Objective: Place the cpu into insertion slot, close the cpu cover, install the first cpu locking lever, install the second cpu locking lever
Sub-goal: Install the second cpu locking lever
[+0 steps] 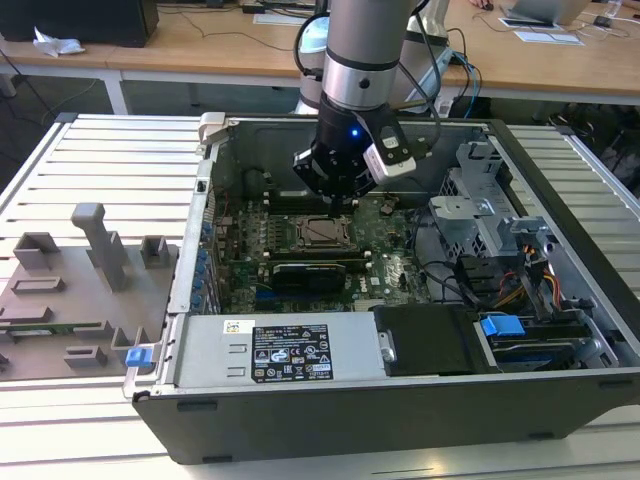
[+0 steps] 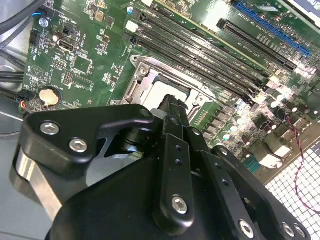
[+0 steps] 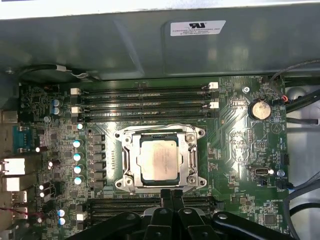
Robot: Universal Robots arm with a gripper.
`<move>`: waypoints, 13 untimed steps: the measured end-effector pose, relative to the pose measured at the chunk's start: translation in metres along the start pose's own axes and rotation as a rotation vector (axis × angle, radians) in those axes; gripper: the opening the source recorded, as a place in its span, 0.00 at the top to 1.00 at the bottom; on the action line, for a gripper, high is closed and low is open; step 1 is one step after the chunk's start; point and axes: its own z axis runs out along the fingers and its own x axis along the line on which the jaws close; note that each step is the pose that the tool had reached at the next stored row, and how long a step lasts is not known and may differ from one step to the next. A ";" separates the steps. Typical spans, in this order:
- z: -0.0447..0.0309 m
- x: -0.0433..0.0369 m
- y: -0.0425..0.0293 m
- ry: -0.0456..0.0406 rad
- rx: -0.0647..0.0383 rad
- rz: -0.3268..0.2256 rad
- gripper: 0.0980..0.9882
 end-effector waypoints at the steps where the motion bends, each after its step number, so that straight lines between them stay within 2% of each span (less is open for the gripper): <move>1: 0.0000 0.0000 0.0000 0.0000 0.000 0.000 0.99; 8: 0.0000 0.0000 -0.0002 0.0000 0.000 0.000 0.99; 13: 0.0000 -0.0002 -0.0045 0.0000 0.000 0.000 0.99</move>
